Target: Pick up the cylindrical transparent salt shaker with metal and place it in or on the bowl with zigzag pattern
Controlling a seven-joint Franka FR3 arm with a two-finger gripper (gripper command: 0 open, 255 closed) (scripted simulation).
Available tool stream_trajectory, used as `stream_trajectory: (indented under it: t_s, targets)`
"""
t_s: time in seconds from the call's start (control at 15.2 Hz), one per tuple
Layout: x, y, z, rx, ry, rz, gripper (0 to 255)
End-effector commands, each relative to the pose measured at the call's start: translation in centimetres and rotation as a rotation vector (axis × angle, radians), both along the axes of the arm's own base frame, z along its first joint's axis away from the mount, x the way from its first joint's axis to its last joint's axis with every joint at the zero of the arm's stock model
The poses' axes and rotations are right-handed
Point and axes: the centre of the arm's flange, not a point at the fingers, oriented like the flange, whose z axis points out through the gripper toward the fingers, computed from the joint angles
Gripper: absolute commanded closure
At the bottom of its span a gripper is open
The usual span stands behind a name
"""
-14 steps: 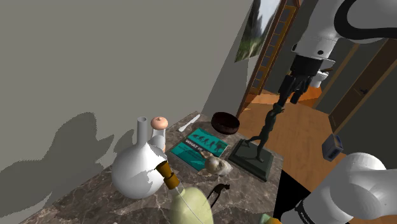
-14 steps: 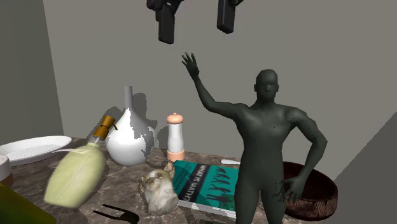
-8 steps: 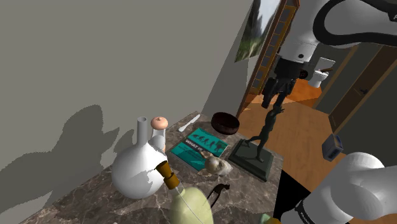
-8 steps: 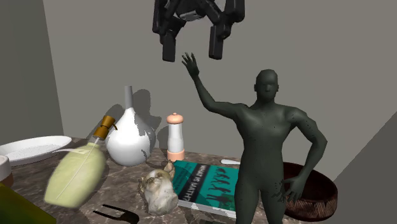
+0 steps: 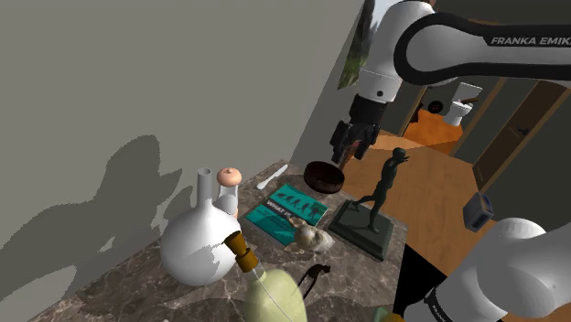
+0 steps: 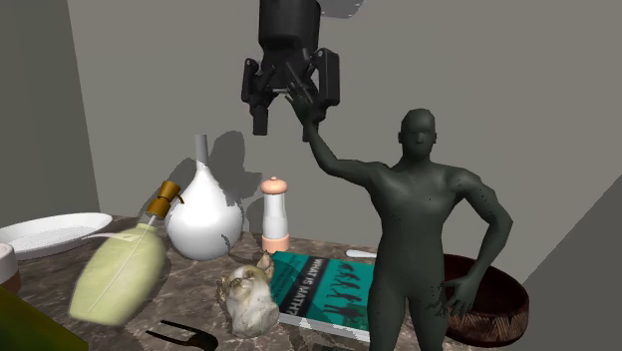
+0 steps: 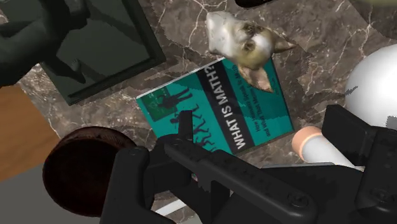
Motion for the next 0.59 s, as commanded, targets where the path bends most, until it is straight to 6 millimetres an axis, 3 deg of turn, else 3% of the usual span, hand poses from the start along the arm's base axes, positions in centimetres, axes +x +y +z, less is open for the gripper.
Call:
stream_trajectory:
  t_s: [0.0,0.53]
  targets:
    - [1.7,1.5,-0.9,0.009,-0.007,0.003,0]
    - [8.0,8.3,-4.7,0.041,-0.032,0.017,0]
